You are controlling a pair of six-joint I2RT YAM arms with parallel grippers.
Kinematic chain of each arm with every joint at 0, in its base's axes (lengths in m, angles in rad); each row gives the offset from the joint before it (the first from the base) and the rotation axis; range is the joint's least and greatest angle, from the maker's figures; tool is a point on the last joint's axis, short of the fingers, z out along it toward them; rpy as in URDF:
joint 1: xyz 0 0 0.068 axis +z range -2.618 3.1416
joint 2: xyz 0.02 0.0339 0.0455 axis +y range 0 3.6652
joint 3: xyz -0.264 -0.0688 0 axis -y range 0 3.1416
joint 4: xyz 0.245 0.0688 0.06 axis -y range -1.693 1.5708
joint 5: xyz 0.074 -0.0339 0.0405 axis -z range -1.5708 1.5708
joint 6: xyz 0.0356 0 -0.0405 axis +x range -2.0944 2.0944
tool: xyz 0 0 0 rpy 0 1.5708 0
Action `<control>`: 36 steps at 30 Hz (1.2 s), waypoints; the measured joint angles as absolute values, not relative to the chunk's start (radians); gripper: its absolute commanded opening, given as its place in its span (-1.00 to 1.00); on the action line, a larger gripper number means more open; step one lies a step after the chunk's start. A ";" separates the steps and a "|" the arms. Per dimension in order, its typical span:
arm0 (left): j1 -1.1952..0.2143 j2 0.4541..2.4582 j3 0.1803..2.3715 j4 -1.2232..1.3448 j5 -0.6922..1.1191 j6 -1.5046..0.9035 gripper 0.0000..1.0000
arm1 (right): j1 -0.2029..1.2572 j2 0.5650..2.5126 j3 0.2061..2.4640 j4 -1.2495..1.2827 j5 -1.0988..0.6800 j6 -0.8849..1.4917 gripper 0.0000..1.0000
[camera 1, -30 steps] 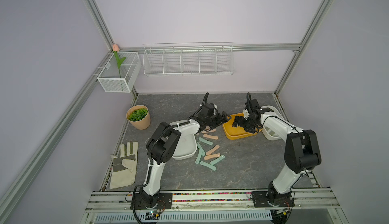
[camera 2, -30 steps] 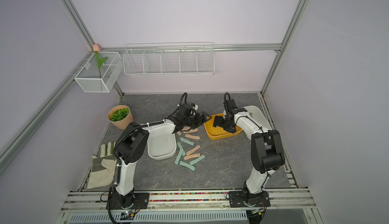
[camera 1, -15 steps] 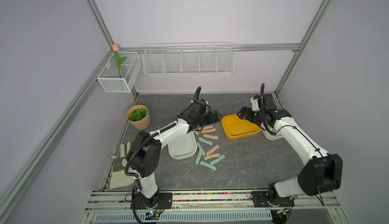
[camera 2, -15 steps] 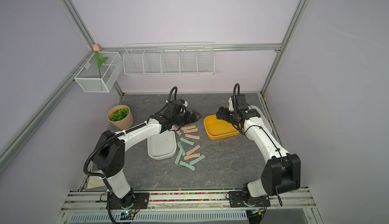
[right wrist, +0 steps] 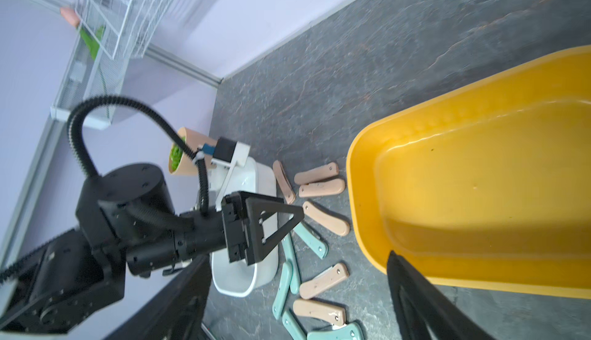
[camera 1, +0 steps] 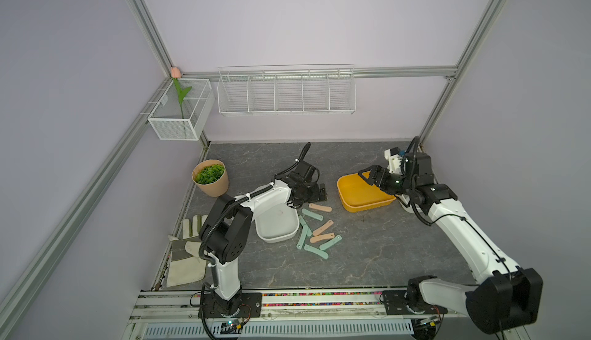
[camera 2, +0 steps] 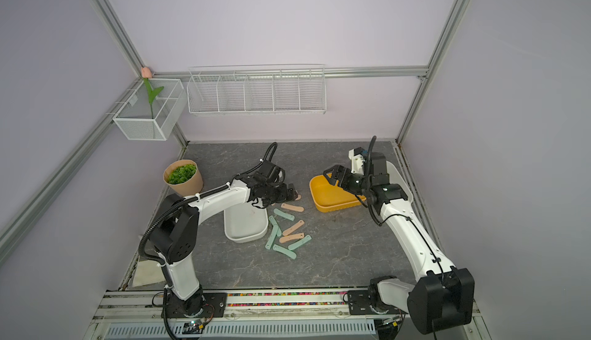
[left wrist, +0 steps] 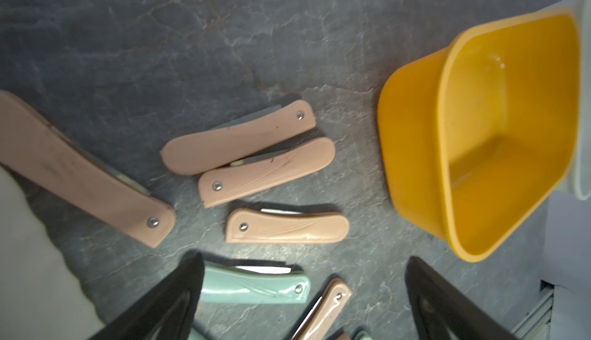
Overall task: Place the fruit knives into the storage box by color
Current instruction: Move the storage box to the center of the board.
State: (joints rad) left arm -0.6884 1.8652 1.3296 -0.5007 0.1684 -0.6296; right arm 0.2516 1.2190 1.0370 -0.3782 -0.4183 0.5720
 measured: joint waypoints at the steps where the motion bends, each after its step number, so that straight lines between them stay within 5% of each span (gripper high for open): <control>1: -0.687 1.865 1.330 -0.515 0.164 -0.626 0.99 | 0.279 1.213 1.026 -0.383 -0.414 0.565 0.83; 20: -0.527 1.762 1.193 -0.566 0.139 -0.543 0.99 | 0.696 1.185 0.841 -0.502 -0.133 0.518 0.93; 36: -0.503 1.419 1.237 -0.550 0.189 -0.551 0.99 | 1.120 1.480 1.007 -0.590 0.083 0.533 0.85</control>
State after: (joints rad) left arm -0.5030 1.4185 1.2369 -0.5503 0.1890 -0.5507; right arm 1.1202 1.4799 1.0073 -0.5896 0.0834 0.5327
